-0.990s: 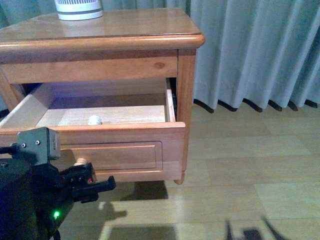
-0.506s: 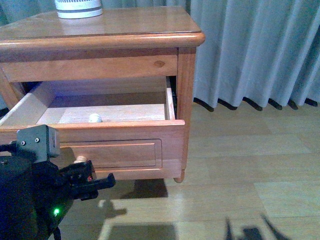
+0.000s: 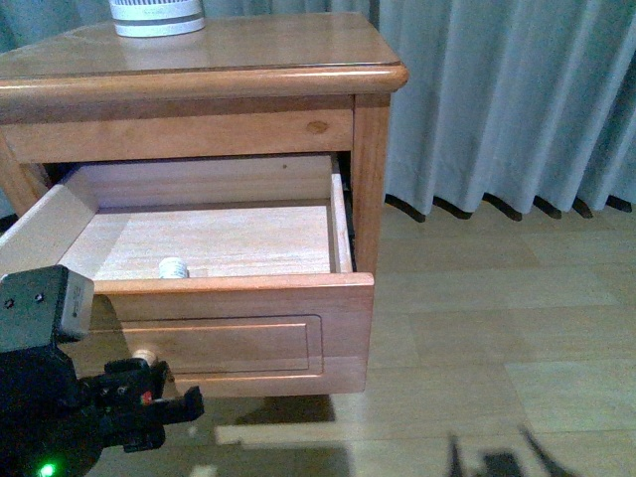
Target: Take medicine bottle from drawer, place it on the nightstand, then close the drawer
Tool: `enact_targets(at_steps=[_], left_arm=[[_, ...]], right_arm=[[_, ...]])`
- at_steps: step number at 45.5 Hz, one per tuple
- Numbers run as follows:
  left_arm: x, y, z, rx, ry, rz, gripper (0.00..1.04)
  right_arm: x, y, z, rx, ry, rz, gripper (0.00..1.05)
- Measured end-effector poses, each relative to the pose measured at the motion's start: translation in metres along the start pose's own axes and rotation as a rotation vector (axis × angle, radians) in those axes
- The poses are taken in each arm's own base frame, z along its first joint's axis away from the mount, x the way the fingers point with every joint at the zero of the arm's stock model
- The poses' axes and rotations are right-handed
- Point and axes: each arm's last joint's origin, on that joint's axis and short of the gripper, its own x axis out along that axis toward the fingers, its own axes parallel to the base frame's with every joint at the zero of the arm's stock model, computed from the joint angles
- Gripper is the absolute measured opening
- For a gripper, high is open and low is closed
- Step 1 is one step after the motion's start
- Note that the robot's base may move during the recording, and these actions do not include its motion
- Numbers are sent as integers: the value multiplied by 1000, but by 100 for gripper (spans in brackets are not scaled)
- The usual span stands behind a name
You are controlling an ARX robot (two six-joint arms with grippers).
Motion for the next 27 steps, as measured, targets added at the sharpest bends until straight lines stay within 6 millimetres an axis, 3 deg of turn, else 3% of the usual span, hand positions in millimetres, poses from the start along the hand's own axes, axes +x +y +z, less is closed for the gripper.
enact_targets(at_steps=[10, 27], left_arm=[[-5, 0, 8, -4, 13, -20, 26], [-28, -17, -8, -30, 21, -18, 26]], right_arm=[[0, 0, 0, 0, 0, 0, 98], [0, 0, 0, 0, 0, 0, 98]])
